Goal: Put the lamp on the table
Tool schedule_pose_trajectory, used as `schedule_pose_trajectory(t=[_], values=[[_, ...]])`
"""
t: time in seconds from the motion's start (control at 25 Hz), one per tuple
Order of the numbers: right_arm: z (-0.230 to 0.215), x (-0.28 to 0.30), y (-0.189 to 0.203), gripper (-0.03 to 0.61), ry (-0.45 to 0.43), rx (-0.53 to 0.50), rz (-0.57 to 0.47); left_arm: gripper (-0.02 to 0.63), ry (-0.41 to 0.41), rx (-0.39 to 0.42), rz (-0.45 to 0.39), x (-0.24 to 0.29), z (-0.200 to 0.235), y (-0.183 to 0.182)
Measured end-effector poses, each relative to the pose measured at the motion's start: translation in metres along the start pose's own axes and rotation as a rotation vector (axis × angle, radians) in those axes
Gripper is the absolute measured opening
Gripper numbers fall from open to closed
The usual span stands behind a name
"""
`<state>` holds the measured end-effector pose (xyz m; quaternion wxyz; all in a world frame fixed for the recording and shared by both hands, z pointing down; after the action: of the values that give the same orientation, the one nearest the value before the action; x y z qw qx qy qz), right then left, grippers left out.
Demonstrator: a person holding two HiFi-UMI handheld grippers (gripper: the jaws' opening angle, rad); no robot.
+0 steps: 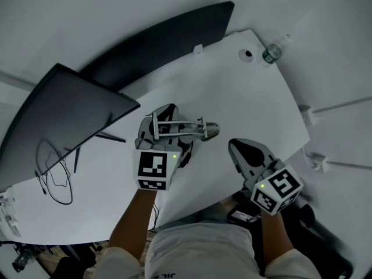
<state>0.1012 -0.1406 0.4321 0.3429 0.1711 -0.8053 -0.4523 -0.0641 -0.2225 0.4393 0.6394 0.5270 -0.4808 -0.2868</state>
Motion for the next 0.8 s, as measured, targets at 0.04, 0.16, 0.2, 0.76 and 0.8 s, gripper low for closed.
schedule_pose_trajectory(t=[0.04,0.16,0.2,0.76,0.8], values=[[0.000,0.000,0.000,0.032,0.001,0.001,0.000,0.005,0.002,0.001,0.000,0.000,-0.001,0.000],[-0.001,-0.001,0.000,0.032,0.003,0.003,-0.001,0.005,0.005,0.002,0.002,0.002,-0.002,0.001],[-0.001,-0.001,0.000,0.032,0.003,0.004,-0.001,0.005,0.006,0.002,0.003,0.003,-0.001,0.002],[-0.001,0.001,0.001,0.032,0.004,0.007,0.001,0.005,0.014,0.024,0.013,0.004,-0.007,0.010],[-0.001,0.002,0.001,0.032,0.004,0.006,0.000,0.005,0.014,0.031,0.011,0.003,-0.009,0.011]])
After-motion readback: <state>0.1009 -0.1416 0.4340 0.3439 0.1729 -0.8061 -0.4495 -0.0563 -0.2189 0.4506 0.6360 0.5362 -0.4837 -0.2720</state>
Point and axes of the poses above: the fingertips, and each gripper's own axes: x forward along the fingers, z to its left, y out of its underside, the point moved 3 cm from there along -x, backward along the fingers, and after that the axes turned 3 degrees about -y, right-handed, at the moved point
